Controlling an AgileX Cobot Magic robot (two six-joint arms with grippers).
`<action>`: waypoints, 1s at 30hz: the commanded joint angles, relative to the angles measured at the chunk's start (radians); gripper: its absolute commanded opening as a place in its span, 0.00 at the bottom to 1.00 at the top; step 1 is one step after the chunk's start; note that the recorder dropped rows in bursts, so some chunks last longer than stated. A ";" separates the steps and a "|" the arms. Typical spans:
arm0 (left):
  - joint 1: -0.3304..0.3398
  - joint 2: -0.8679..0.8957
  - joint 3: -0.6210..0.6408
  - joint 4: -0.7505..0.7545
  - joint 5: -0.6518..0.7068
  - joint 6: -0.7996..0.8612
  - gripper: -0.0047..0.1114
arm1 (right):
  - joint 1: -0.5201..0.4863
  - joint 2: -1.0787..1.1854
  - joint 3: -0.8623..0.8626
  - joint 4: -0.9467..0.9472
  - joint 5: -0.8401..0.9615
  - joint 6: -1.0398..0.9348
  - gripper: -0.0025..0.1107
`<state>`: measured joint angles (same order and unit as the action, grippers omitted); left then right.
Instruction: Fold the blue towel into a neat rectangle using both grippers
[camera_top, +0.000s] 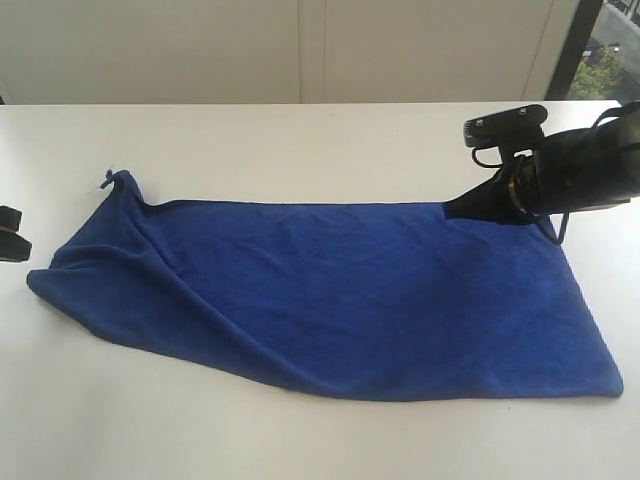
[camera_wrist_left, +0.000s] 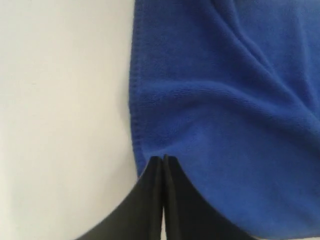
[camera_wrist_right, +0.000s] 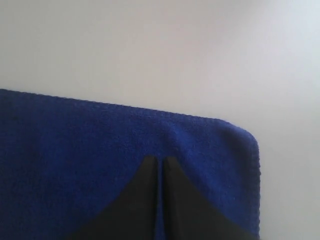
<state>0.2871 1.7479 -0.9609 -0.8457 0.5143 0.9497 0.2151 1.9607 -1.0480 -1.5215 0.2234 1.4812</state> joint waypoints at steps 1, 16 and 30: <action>0.003 0.029 0.031 -0.003 -0.067 0.042 0.23 | -0.006 -0.011 0.003 -0.001 -0.002 -0.003 0.06; 0.001 0.120 0.033 -0.221 0.059 0.270 0.59 | -0.006 -0.011 0.003 -0.001 -0.003 -0.003 0.06; 0.001 0.050 -0.013 -0.265 0.331 0.284 0.59 | -0.006 -0.011 0.003 -0.001 -0.009 -0.003 0.06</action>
<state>0.2891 1.8238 -0.9618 -1.0838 0.7808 1.2273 0.2151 1.9607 -1.0480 -1.5215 0.2210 1.4812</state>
